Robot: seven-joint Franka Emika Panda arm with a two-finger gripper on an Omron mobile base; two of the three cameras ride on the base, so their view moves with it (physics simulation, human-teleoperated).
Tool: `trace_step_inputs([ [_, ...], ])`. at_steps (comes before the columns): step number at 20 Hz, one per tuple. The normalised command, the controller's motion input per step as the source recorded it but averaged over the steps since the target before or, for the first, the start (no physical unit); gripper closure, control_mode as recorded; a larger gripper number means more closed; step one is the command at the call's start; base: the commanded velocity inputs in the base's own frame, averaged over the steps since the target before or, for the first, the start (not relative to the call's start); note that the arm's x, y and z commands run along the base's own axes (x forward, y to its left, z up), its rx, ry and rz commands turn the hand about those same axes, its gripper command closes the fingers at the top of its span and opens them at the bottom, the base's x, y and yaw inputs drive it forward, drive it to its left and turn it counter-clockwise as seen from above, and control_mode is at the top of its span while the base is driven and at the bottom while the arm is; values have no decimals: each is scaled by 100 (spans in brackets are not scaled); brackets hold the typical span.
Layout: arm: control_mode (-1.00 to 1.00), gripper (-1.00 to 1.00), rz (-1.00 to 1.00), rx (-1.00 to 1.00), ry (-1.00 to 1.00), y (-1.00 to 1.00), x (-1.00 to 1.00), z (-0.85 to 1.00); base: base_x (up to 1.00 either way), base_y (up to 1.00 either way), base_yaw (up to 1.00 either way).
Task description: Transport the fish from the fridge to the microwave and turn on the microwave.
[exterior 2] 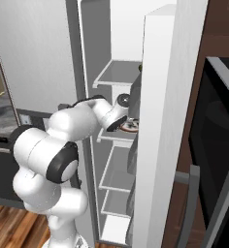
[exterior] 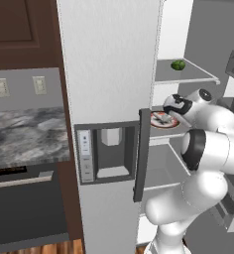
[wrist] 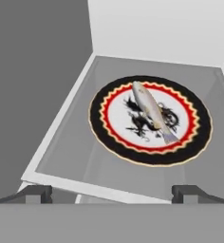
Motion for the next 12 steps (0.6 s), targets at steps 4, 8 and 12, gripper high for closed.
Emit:
trace_step_inputs([
  [4,-100,-100,1,1,0,-7,25,-8,0,0,0],
  [8,-100,-100,1,1,0,-4,27,-8,0,0,0],
  [12,-100,-100,2,1,0,-4,29,-12,0,0,0],
])
